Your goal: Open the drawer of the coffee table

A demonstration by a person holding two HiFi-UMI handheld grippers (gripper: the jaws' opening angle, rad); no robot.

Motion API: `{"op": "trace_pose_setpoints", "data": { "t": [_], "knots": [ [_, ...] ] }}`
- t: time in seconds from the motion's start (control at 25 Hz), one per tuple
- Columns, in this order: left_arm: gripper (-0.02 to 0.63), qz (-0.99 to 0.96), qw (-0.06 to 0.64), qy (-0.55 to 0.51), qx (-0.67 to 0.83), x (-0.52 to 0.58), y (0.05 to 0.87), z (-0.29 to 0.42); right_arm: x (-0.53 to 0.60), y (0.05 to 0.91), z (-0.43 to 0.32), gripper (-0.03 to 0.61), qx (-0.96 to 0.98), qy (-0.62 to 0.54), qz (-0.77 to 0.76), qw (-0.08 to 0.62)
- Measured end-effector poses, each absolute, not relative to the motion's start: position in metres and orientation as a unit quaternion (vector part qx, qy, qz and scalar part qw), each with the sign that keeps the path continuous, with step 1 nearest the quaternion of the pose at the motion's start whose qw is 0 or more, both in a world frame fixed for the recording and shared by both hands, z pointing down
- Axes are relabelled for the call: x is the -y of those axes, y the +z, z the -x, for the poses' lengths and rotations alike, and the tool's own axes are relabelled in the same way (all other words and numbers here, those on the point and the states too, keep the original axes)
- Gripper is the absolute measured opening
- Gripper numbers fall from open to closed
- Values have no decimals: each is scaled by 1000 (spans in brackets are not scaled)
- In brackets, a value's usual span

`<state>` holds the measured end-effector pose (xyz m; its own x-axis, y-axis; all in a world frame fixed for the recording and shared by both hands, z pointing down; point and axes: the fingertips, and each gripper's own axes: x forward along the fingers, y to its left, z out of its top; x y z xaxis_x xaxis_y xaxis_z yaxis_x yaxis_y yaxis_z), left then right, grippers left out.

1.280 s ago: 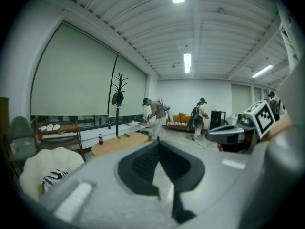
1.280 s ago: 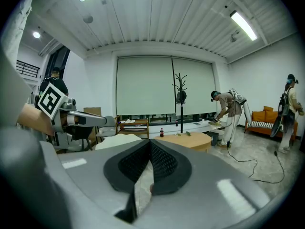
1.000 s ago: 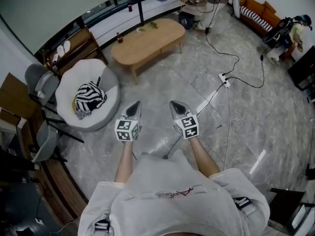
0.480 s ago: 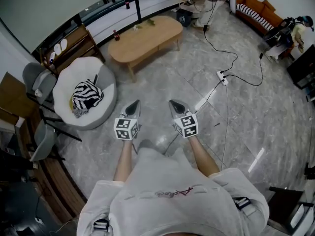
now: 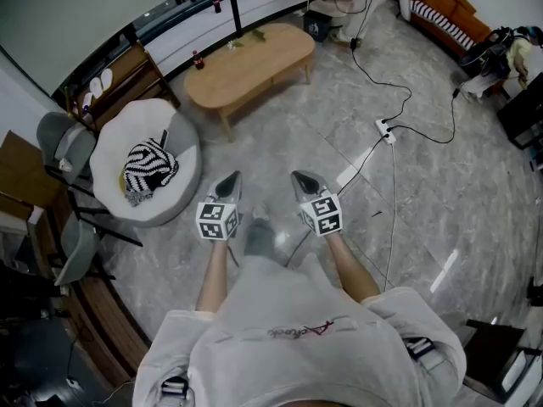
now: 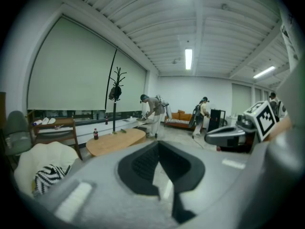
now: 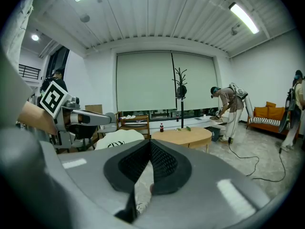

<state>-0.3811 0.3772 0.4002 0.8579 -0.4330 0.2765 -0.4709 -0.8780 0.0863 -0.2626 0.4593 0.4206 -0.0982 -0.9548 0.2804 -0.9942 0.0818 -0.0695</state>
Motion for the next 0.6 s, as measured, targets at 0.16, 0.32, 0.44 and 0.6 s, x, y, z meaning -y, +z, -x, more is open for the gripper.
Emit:
{"op": "trace_pose_setpoints", "data": {
  "t": [0.16, 0.32, 0.44, 0.6],
  "knots": [
    [0, -963, 76, 124, 225, -350, 403, 362, -434, 426, 248, 5, 728, 127, -668, 87],
    [0, -967, 75, 122, 213, -314, 403, 335, -398, 424, 224, 5, 723, 123, -674, 89],
    [0, -969, 71, 119, 204, -283, 402, 313, -367, 422, 203, 5, 718, 117, -681, 89],
    [0, -970, 73, 121, 196, -234, 400, 287, -319, 417, 176, 5, 710, 120, -688, 91]
  ]
}}
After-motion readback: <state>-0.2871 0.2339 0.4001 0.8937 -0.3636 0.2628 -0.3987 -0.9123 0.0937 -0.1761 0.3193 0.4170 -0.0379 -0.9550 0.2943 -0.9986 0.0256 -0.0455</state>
